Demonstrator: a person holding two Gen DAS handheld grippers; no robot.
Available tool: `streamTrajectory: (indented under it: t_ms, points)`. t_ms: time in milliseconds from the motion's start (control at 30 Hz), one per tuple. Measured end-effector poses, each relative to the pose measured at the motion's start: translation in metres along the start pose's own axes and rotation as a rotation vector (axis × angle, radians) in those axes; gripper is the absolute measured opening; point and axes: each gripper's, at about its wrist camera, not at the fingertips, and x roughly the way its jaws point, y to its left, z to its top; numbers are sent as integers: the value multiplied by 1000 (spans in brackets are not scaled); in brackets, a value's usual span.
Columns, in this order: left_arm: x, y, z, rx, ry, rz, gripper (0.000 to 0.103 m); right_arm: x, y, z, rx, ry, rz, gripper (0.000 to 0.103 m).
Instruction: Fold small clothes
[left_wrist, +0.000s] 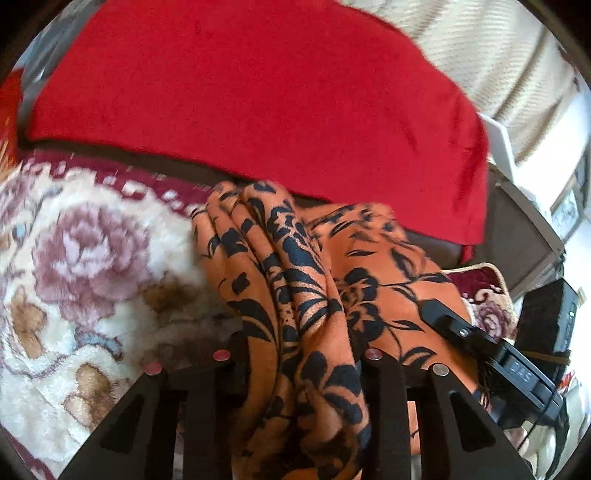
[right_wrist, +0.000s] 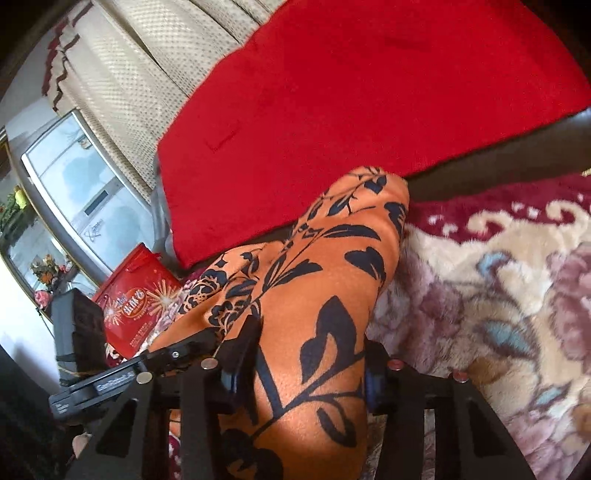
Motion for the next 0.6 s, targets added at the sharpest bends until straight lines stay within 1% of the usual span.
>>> streamTrajectory:
  t_ms: [33, 67, 167, 267, 333, 467, 533, 600]
  points:
    - [-7, -12, 1, 23, -16, -10, 35, -6, 1, 2, -3, -15, 2, 49]
    - [-14, -16, 0, 37, -25, -15, 35, -15, 1, 4, -7, -35, 6, 48]
    - [-25, -42, -4, 90, -55, -39, 35, -43, -2, 11, -6, -72, 27, 48]
    - [-27, -66, -12, 121, -50, -70, 34, -78, -6, 11, -36, -116, 24, 48]
    - [-24, -85, -22, 151, -34, -72, 35, -98, -11, 8, -40, -129, 15, 48]
    - [-9, -112, -43, 219, 24, -42, 35, -127, -31, -3, -23, -124, -11, 48]
    - [1, -116, -53, 244, 69, 0, 35, -134, -41, -7, -21, -115, -24, 48]
    - [14, -115, -65, 253, 131, 55, 35, -132, -57, -15, 10, -83, -27, 48]
